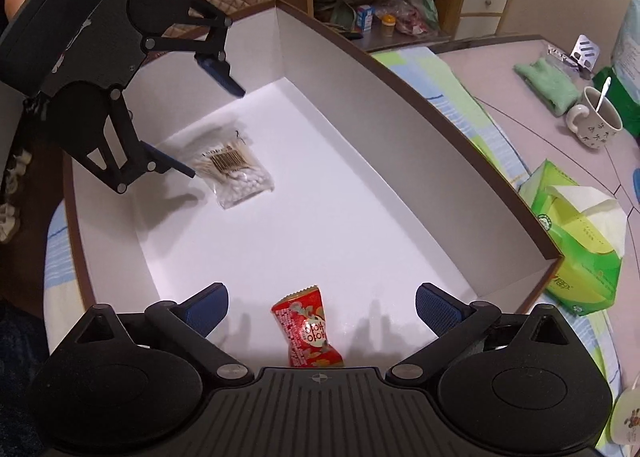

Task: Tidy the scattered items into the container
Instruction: 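Open both tools to drop the swab bag and candy into the box, then move both tools back toward the remaining items on the table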

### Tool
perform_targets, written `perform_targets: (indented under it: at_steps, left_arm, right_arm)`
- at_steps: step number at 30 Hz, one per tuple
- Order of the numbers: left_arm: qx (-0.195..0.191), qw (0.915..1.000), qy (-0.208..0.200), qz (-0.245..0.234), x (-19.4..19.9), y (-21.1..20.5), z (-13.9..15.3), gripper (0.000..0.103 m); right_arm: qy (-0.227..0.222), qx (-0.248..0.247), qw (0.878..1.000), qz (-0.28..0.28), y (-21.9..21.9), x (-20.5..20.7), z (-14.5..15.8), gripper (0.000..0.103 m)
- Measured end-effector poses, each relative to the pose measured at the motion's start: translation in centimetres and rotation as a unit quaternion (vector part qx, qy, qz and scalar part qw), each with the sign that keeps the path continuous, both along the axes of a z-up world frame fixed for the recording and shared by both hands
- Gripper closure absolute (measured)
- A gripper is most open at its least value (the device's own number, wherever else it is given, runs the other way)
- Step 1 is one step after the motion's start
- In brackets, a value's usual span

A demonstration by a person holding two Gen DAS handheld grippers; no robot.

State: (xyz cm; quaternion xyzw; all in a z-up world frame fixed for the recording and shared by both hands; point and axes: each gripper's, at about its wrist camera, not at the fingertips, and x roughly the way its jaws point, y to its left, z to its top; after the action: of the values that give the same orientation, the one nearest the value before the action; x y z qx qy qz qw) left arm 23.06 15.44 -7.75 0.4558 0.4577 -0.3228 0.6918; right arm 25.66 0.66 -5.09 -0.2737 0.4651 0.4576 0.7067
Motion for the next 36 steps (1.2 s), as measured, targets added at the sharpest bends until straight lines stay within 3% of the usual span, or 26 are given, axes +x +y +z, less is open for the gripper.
perform_targets:
  at_steps: [8, 15, 24, 36]
  left_arm:
    - [0.001, 0.9994, -0.033, 0.010, -1.3, -0.1, 2.6, 0.011]
    - [0.006, 0.9979, -0.063, 0.017, -3.9, -0.5, 4.8, 0.011]
    - [-0.039, 0.9922, -0.103, 0.059, -7.9, -0.3, 9.1, 0.010]
    - [-0.054, 0.9869, -0.136, 0.068, -12.3, -1.5, 12.2, 0.010]
  right_arm:
    - [-0.011, 0.017, 1.000, -0.009, -1.7, -1.4, 2.0, 0.001]
    - [-0.030, 0.037, 0.999, -0.013, -2.9, -3.3, 4.0, 0.001]
    - [-0.051, 0.096, 0.993, -0.041, -6.5, -7.9, 7.7, 0.001]
    - [-0.079, 0.147, 0.985, -0.049, -10.5, -12.2, 11.3, 0.001]
